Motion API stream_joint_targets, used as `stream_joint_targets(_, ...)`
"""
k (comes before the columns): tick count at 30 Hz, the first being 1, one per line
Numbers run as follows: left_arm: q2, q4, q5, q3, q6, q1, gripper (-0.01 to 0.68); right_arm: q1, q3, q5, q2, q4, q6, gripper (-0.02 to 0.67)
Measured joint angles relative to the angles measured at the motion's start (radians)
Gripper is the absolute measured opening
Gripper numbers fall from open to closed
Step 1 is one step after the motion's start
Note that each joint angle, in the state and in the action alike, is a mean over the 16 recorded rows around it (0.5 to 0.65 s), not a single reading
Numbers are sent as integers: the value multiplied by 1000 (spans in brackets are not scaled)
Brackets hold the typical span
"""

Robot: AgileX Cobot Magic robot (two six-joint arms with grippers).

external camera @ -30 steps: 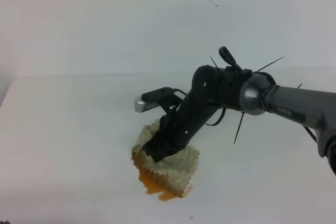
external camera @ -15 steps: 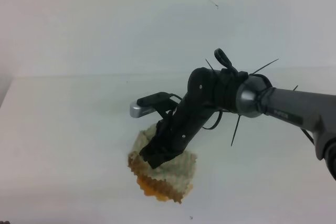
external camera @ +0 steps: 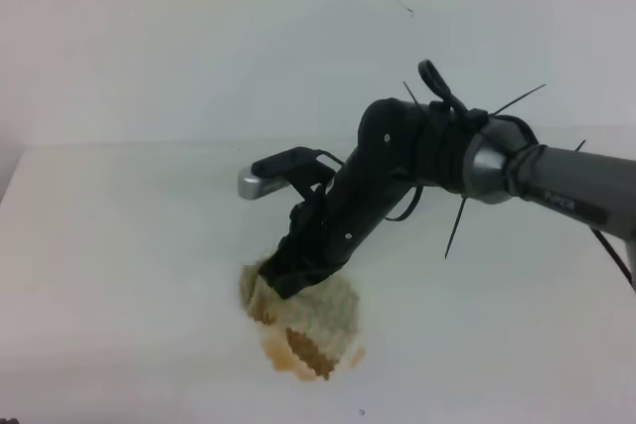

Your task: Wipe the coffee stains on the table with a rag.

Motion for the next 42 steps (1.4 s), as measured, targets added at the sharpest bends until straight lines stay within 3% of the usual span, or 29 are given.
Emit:
stream_joint_targets(11, 0, 0, 0, 0, 0, 0, -3, 53, 2, 52, -22, 18, -4, -3)
stream_joint_targets(21, 0, 0, 1, 0, 0, 0, -2, 89, 7, 20, 45, -125, 49, -3)
stream_joint_targets(30, 0, 0, 2, 0, 0, 0, -2, 60, 12, 27, 74, -260, 98, -3)
stream_joint_targets(42, 0, 0, 1, 0, 0, 0, -2, -7, 108, -48, 6, -318, 120, -3)
